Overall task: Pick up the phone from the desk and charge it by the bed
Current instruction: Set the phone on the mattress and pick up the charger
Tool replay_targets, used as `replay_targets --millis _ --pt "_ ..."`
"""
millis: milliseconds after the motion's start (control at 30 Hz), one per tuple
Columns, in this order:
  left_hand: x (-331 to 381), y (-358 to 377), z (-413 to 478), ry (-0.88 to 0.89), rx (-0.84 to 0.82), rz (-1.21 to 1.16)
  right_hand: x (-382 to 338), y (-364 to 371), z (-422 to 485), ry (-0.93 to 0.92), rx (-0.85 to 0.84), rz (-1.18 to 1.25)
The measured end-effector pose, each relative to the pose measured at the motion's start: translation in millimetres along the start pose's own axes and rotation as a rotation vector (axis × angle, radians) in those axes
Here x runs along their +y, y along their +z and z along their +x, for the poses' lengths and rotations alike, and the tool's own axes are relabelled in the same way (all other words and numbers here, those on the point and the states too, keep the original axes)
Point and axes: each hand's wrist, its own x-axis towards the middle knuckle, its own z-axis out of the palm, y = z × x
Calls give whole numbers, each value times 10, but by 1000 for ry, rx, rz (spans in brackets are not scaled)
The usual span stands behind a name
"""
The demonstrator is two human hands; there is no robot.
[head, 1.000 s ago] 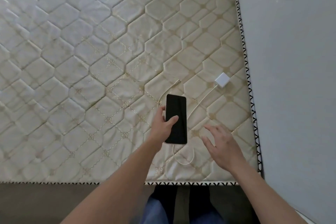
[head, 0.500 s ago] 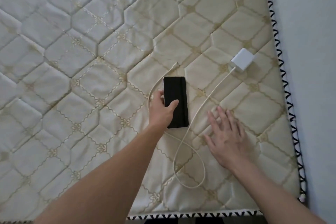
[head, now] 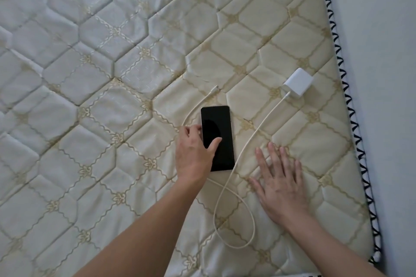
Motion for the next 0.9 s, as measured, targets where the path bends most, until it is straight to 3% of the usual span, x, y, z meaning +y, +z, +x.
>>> replay_targets --millis 200,300,533,900 --pt "-267 -457 188 223 63 90 12 -314 85 -27 11 -53" --pt "-484 -700 451 238 90 241 116 -606 319 -28 98 -92" --pt "-888 -816 795 266 -220 555 318 -1108 996 95 276 -38" --pt "-926 -710 796 275 -192 544 169 -1252 1715 600 237 292"
